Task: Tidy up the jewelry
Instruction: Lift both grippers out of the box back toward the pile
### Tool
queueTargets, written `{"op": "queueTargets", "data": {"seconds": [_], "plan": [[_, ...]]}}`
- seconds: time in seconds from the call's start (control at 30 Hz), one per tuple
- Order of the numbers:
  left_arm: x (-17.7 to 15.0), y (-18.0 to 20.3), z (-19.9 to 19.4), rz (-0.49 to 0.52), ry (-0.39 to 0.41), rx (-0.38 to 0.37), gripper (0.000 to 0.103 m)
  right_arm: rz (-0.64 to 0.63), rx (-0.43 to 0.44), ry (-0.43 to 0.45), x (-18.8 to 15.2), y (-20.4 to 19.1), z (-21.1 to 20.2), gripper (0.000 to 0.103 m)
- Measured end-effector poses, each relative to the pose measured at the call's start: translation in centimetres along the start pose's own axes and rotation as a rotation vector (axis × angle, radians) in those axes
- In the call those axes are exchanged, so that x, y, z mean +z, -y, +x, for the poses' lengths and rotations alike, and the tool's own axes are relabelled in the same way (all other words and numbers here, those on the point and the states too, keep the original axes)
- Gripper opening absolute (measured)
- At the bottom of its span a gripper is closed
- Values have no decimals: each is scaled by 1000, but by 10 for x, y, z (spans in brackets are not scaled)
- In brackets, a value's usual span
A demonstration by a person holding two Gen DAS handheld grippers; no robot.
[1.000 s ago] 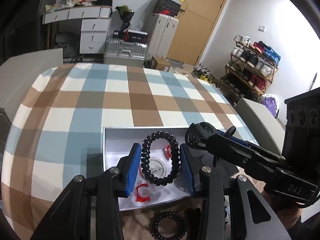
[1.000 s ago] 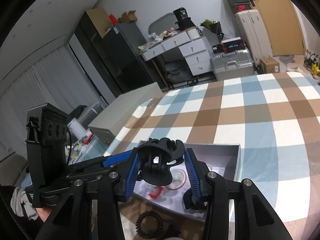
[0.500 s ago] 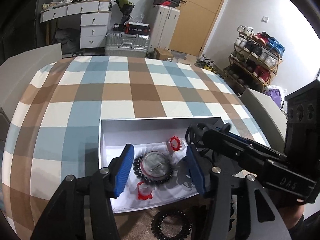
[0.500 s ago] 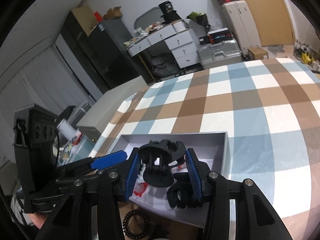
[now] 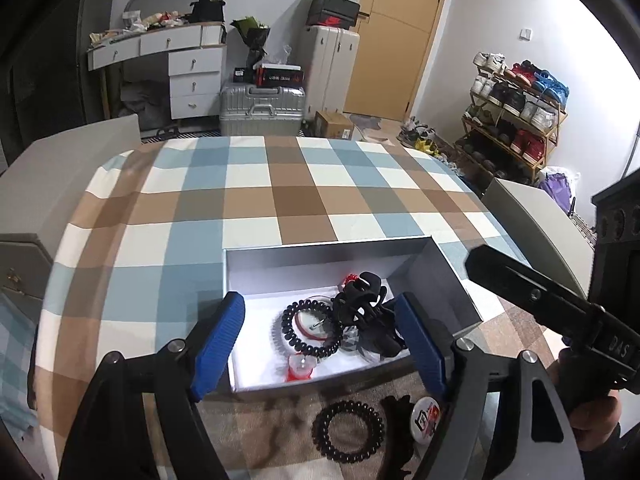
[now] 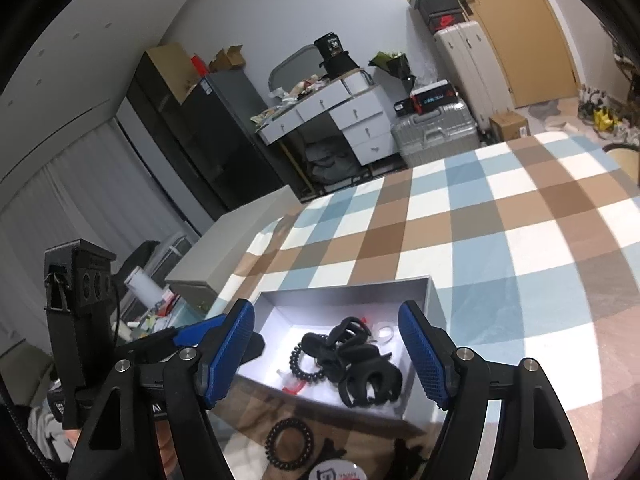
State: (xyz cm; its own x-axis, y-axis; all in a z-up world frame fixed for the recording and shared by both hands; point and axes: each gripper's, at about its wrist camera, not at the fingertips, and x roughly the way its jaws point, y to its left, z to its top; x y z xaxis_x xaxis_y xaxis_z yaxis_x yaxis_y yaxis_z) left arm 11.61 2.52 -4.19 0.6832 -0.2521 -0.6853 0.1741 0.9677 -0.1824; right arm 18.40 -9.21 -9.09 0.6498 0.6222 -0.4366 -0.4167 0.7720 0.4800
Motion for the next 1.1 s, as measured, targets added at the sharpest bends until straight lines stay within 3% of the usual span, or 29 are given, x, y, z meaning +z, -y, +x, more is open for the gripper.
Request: {"op": "queueTargets", "data": {"seconds": [0.13,0.2,0.43,0.53,0.7,1.1], "plan": [[-3,3,-8,11,15,28,79,-40,-19,22,-4,-10,-17,86],[-4,4,-13,14,24,39,79,-54,-35,26,-6,-14,-26,95],[-13,10,-27,27,73,134,84,-92,-55,57,-15,-25,-53,97],[-17,8,-27,17,62,137,84,-112,-73,59,-21,-29,-62,99],[-35,10,-20,15,-9,129,96,-100,-74,64,-33,-27,-73,103],[-91,36,-3,124,-192,87,96,-28,-133,-30,-80,0,-72,103]]}}
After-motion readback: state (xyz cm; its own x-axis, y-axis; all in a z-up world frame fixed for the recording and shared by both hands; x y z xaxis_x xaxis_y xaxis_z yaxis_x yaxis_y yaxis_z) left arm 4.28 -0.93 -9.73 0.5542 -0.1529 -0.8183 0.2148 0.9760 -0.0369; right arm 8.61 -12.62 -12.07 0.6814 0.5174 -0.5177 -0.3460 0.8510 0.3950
